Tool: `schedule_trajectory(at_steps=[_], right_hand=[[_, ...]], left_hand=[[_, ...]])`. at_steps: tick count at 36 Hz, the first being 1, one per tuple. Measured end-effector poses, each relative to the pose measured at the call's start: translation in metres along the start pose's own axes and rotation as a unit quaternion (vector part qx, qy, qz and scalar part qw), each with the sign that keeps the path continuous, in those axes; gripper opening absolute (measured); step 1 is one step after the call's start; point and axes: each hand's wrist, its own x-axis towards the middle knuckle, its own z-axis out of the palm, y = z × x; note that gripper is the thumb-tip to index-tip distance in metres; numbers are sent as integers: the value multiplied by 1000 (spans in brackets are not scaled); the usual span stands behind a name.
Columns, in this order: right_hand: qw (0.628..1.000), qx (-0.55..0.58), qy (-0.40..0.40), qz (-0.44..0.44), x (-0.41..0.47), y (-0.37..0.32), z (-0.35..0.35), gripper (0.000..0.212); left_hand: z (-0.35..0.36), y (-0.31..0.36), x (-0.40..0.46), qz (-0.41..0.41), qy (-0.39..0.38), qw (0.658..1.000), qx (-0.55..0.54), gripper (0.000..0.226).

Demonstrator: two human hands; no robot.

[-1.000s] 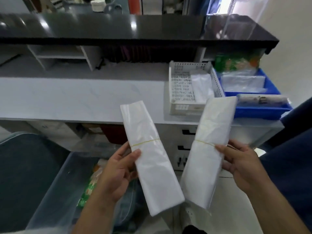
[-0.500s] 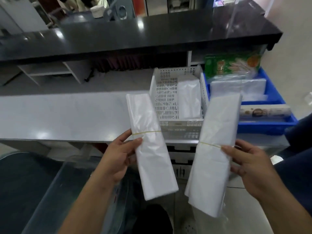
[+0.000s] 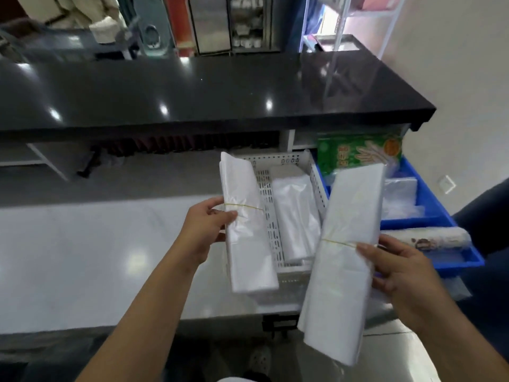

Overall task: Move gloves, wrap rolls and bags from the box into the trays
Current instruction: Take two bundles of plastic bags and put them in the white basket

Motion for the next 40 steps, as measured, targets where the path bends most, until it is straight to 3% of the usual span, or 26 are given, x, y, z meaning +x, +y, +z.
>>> schedule_trajectory(at_steps=[3,7,11,14,15,17,19,22,25,32,40], right_hand=[[1000,15,26,-3,12,-2,12,38],[998,44,50,-21,23,-6,23,65],[996,54,57,-30,32,-15,27,52],[997,63,47,-28,42,-24,28,26],[996,63,49,-28,46,-26,27,23],[997,56,54,-28,54,-32,27,23],[997,57,52,-18,62,-36,27,25],[998,57,40,-14,72,-46,28,24],[999,42,20,-15,83,-59,25,24],[1000,15,-2,1,101,-66,16,26],[999,-3,-37,19,110,-62,8,21]], left_hand=[[9,1,35,-6,-12,999,32,34],[30,-5,76,-6,-13,994,111,44],[46,-6,84,38,2,970,239,56],[49,-2,78,134,45,902,408,70],[50,0,76,164,57,873,455,70],[54,3,75,192,35,851,488,65],[63,-1,78,179,-38,840,511,64],[82,-16,86,117,-130,764,621,67],[97,-36,97,61,-153,707,688,65],[97,-66,101,39,-112,669,734,69],[92,-63,98,5,-83,700,709,74]])
